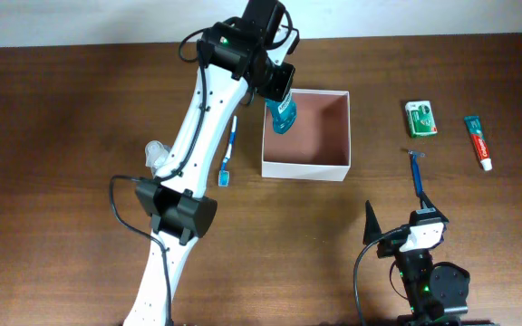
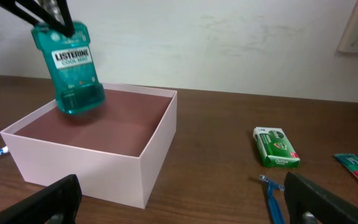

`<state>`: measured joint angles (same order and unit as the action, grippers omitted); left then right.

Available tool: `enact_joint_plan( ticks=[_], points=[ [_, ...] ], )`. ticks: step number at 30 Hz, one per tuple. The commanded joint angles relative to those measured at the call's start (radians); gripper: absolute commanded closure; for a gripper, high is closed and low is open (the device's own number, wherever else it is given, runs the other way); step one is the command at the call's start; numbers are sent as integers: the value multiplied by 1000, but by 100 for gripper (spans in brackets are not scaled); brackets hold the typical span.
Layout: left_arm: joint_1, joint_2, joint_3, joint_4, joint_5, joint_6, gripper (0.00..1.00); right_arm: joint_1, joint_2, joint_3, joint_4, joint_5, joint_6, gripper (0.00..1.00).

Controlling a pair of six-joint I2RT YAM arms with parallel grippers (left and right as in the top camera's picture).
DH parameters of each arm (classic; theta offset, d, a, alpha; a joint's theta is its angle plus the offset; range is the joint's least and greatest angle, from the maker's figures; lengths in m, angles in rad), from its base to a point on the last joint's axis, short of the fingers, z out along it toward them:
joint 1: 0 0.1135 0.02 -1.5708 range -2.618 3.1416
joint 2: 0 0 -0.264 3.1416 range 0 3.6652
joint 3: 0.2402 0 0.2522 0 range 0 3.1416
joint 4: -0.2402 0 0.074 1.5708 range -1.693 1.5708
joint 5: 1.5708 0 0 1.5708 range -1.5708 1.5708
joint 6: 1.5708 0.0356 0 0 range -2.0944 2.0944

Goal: Pack container
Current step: 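Lift the mouthwash bottle and carry it over the pink box, then lower the mouthwash bottle into the box's left corner and release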

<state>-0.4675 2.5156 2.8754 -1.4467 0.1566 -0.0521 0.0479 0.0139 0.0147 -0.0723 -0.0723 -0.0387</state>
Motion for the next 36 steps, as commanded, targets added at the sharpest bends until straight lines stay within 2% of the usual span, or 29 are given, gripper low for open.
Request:
enact_joint_plan(
  ticks=[1, 4, 13, 24, 28, 36],
  points=[
    [1, 5, 20, 36, -80, -58, 85, 5, -10, -9, 2, -9, -6, 1],
    [1, 5, 20, 68, -139, -76, 86, 5, -10, -9, 2, -9, -6, 1],
    [-4, 6, 20, 71, -138, -143, 85, 5, -10, -9, 2, -9, -6, 2],
    [-30, 7, 20, 68, -141, -172, 85, 5, -10, -9, 2, -9, -6, 1],
    [-30, 18, 20, 69, -201, -225, 85, 5, -10, -9, 2, -9, -6, 1],
    [-30, 83, 20, 74, -215, -228, 85, 5, -10, -9, 2, -9, -6, 1]
  ],
)
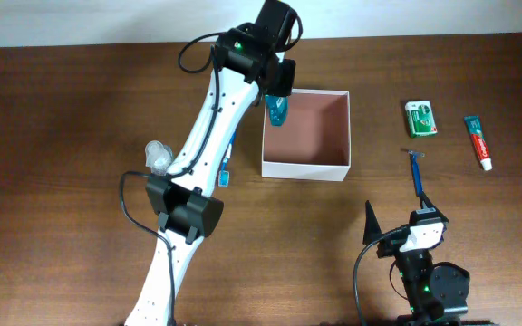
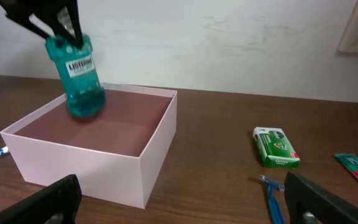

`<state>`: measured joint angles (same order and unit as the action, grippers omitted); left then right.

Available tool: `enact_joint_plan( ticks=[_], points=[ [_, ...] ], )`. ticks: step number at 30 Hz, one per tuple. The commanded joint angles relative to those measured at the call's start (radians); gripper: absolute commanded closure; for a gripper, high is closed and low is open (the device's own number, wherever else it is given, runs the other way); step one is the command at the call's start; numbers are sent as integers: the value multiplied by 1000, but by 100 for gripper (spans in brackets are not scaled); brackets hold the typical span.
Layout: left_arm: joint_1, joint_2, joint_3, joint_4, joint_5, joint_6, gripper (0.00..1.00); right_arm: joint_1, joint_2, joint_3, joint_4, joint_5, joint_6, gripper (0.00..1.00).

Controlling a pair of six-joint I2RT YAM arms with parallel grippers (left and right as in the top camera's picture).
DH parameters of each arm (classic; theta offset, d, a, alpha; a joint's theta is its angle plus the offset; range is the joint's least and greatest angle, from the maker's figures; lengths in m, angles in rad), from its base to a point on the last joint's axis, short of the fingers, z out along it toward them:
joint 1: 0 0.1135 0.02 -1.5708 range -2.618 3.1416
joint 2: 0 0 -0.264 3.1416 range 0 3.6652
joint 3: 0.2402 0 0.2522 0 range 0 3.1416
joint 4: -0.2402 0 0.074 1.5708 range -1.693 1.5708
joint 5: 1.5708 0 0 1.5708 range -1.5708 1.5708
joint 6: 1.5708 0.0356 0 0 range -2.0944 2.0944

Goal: Pack container
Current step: 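Lower the mouthwash bottle into the box's left corner and release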

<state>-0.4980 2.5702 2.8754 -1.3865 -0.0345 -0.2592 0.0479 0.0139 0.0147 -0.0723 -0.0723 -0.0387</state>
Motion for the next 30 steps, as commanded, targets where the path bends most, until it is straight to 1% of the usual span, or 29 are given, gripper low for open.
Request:
enact_joint_plan(
  ticks=[1, 13, 28, 30],
  points=[
    [2, 33, 20, 16, -31, -21, 85, 5, -10, -9, 2, -9, -6, 1],
    [5, 52, 20, 40, -117, -40, 85, 5, -10, -9, 2, -9, -6, 1],
    [5, 55, 20, 33, -117, -71, 85, 5, -10, -9, 2, -9, -6, 1],
    [5, 55, 20, 23, -121, -96, 85, 5, -10, -9, 2, -9, -6, 1]
  ],
)
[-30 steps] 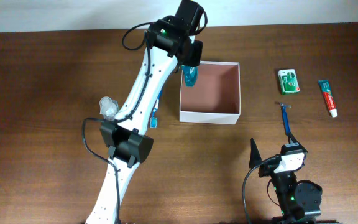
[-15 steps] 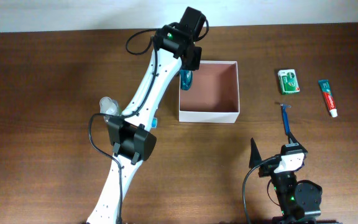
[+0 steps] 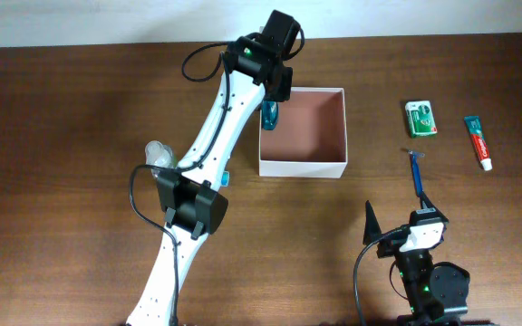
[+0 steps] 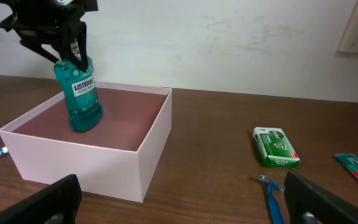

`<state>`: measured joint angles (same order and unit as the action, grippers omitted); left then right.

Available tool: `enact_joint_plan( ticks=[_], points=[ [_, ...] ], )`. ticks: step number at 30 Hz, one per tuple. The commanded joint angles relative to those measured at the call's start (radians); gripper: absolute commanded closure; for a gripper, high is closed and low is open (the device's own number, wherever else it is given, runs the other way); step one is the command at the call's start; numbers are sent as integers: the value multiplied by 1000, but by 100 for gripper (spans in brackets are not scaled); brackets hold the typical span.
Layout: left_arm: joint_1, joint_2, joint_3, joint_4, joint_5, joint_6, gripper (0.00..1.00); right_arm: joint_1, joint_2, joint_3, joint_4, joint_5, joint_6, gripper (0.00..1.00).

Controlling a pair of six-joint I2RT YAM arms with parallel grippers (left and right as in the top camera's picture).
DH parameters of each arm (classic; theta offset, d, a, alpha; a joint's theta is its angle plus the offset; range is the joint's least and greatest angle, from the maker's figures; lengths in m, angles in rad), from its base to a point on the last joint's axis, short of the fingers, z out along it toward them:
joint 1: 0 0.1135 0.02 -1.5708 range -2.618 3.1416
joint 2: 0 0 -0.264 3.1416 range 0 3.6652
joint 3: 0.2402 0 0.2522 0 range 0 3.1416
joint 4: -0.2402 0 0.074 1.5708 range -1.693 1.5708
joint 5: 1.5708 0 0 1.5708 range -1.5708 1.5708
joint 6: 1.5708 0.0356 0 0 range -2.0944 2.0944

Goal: Pack container
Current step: 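Lower the mouthwash bottle into the box's left corner and release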

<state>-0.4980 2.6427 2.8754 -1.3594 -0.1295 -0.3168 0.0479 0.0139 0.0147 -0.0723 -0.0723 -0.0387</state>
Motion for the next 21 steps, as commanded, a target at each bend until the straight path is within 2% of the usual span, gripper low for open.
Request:
enact_joint_plan(
  ticks=[1, 18, 19, 20, 21],
  points=[
    [5, -17, 20, -8, -26, -48, 85, 5, -10, -9, 2, -9, -6, 1],
    [4, -17, 20, -29, -70, -79, 85, 5, -10, -9, 2, -9, -6, 1],
    [4, -17, 20, -29, -70, -79, 84, 5, -10, -9, 2, -9, -6, 1],
    [4, -17, 20, -29, -70, -79, 76, 5, -10, -9, 2, -9, -6, 1],
    [4, -17, 20, -29, -70, -79, 72, 5, -10, -9, 2, -9, -6, 1]
  ],
)
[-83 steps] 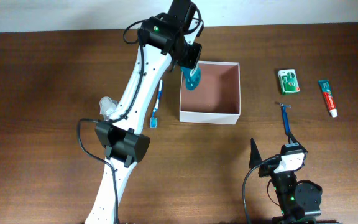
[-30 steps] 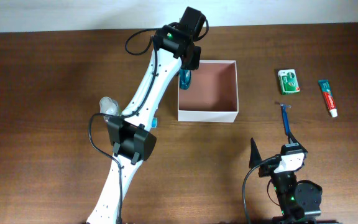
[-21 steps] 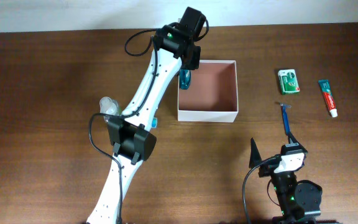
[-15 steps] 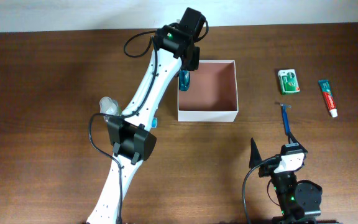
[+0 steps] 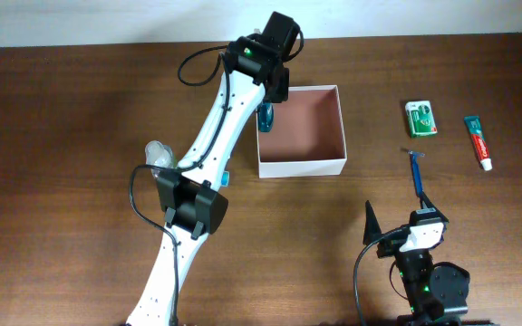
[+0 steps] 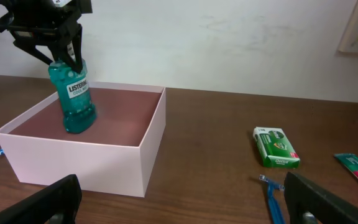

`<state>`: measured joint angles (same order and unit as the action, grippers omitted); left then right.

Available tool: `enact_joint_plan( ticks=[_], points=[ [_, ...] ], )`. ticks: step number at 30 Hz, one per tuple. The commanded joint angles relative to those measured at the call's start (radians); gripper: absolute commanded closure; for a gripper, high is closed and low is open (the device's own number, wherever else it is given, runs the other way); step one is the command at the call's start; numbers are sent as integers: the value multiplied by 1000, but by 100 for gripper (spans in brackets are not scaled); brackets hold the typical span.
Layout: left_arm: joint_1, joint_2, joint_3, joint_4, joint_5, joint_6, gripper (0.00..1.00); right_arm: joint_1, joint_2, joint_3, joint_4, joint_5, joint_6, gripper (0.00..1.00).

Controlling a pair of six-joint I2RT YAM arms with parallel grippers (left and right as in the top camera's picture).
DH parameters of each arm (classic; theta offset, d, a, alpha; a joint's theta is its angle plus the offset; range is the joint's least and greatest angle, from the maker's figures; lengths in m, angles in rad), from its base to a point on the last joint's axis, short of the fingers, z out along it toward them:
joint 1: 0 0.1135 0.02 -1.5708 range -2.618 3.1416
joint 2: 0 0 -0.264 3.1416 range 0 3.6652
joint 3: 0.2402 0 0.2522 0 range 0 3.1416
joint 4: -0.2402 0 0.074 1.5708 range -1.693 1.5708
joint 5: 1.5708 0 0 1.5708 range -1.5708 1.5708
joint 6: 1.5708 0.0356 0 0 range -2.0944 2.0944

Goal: Pack container
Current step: 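Lower the mouthwash bottle into the box's left corner and release, then withdraw the left gripper and move it over the soap bottle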

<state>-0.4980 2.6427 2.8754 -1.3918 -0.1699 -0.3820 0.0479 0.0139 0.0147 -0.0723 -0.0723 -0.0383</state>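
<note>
A teal Listerine mouthwash bottle stands upright inside the white box, against its left wall. My left gripper is shut on the bottle's top. From overhead, the left gripper covers most of the bottle at the left edge of the box. Near the table's front edge my right gripper is open and holds nothing; overhead it shows as the right gripper.
A green packet, a toothpaste tube and a blue razor lie right of the box. A blue toothbrush lies left of it, mostly under the left arm. A clear small object sits further left.
The bottle, still in my left gripper, sits a little lower and further left in the box. The box itself has shifted slightly to the left. The right arm has not moved.
My left gripper first held the bottle tilted above the box's left rim. Then the bottle was turned narrower and hung nearer the left wall. Later it was upright inside the box, and now it stands lower at the left wall with the box nudged left.
</note>
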Motion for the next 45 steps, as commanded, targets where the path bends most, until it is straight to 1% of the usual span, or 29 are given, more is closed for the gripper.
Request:
enact_joint_plan(
  ticks=[1, 9, 12, 14, 17, 30, 32, 34, 35, 36, 41, 45],
  points=[
    [4, -17, 20, 4, -30, -14, 72, 5, -10, -9, 2, -9, -6, 1],
    [4, -17, 20, 4, -30, -14, 72, 5, -10, -9, 2, -9, -6, 1],
    [4, -17, 20, 4, -30, -14, 64, 5, -10, -9, 2, -9, -6, 1],
    [4, -17, 20, 4, -30, -14, 62, 5, -10, -9, 2, -9, -6, 1],
    [4, -17, 20, 3, -29, -14, 56, 5, -10, -9, 2, -9, -6, 1],
    [4, -17, 20, 5, -30, -14, 55, 5, -10, -9, 2, -9, -6, 1],
    [5, -17, 20, 13, -36, -13, 54, 5, -10, -9, 2, -9, -6, 1],
    [6, -18, 21, 27, -37, 11, 44, 5, -10, -9, 2, -9, -6, 1],
    [5, -18, 24, 32, -37, 29, 34, 5, -10, -9, 2, -9, -6, 1],
    [5, -18, 29, 34, -38, 42, 31, 5, -10, -9, 2, -9, -6, 1],
    [10, -18, 78, 32, -37, 47, 32, 5, -10, -9, 2, -9, -6, 1],
    [13, -18, 156, 23, -37, 60, 31, 5, -10, -9, 2, -9, -6, 1]
  ],
)
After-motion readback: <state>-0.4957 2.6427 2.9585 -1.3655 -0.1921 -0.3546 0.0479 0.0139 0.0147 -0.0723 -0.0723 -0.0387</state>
